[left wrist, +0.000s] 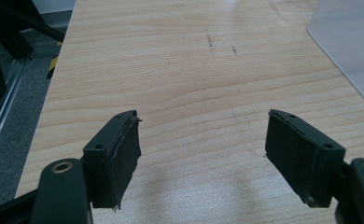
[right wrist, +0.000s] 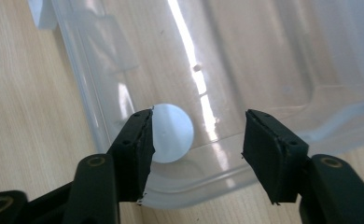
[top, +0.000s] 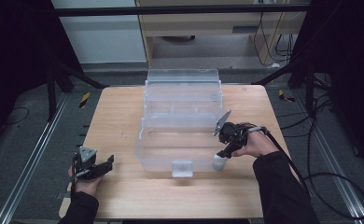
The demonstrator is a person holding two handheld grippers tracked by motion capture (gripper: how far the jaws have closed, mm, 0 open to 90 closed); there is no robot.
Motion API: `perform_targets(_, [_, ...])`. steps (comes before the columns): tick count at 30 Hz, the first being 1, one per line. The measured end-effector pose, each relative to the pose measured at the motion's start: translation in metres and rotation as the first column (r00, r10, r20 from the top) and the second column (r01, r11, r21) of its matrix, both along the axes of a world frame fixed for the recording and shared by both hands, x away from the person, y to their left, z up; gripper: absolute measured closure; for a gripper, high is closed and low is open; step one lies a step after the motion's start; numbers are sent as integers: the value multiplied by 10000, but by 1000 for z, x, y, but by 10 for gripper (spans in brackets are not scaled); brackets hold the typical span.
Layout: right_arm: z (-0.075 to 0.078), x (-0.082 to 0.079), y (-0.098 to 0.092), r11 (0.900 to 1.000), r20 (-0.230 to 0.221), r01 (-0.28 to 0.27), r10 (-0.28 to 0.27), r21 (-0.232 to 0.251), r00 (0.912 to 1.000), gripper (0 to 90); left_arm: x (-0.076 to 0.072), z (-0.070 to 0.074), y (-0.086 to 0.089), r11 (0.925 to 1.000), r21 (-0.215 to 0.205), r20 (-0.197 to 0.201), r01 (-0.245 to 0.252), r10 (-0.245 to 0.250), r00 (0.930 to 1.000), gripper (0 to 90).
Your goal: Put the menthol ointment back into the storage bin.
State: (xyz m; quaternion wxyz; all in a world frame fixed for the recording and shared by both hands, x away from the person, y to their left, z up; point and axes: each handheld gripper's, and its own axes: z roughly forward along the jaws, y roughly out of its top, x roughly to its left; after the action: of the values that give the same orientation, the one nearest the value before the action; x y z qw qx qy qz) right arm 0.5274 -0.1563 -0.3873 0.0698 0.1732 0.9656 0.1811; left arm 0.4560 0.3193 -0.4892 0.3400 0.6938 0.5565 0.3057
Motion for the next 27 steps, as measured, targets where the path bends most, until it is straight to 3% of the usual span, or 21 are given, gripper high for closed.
perform_targets(2, [6,-3,-7,9976,324,277,-298,641,9990,393,0,0,0,10000,-17,-7,10,-10,10000,255])
perform_targets(6, [13,-11,-21,9865,760,688,-808,1489,9938,324,0,0,-1,10000,-32,1,46,-46,10000,255])
perform_targets(8, [16,-16,-29,9742,998,982,-1203,2030,9877,311,0,0,-1,10000,-36,-5,50,-50,10000,255])
perform_targets(9, [18,-22,-37,9613,1285,1197,-1552,2483,9795,282,0,0,-1,10000,-23,-30,75,-75,10000,255])
perform_targets(10, [18,-22,-37,9613,1285,1197,-1552,2483,9795,282,0,0,-1,10000,-23,-30,75,-75,10000,255])
perform_targets(12, [19,-31,-50,9419,1784,1530,-2127,2991,9607,225,0,0,-1,10000,-28,-33,81,-81,10000,255])
perform_targets(13, [19,-31,-50,9419,1784,1530,-2127,2991,9607,225,0,0,-1,10000,-35,-34,83,-83,10000,255])
perform_targets(16, [16,-42,-62,9194,1947,1820,-2610,3488,9455,218,-1,0,-1,9999,-57,-24,93,-93,10000,255])
perform_targets(17, [13,-47,-68,9072,1997,1928,-2818,3739,9385,217,-1,0,-2,9999,-63,-20,101,-101,9999,254])
perform_targets(18, [13,-47,-68,9072,1997,1928,-2818,3739,9385,217,-1,0,-2,9999,-76,-35,111,-112,9999,254])
perform_targets(19, [8,-52,-74,8864,2047,2164,-3203,4091,9249,187,-1,0,-2,9999,-72,-39,108,-108,9999,253])
perform_targets(20, [8,-52,-74,8864,2047,2164,-3203,4091,9249,187,-1,0,-2,9999,-70,-41,121,-121,9999,253])
perform_targets(21, [2,-56,-81,8651,2108,2478,-3659,4360,9064,173,-1,0,-2,9999,-66,-16,130,-130,9999,252])
perform_targets(22, [2,-56,-81,8651,2108,2478,-3659,4360,9064,173,-1,0,-2,9999,-66,-16,130,-130,9999,252])
perform_targets(24, [-4,-59,-88,8327,2056,2781,-4143,4788,8866,167,-1,0,-2,9999,-42,24,114,-114,9999,252])
perform_targets(25, [-10,-61,-97,7950,1924,3132,-4660,5195,8636,158,-1,0,-2,9999,-47,34,104,-104,9999,252])
perform_targets(27, [-17,-62,-106,7516,1765,3537,-5231,5568,8338,159,-1,0,-2,9999,-25,18,105,-105,9999,252])
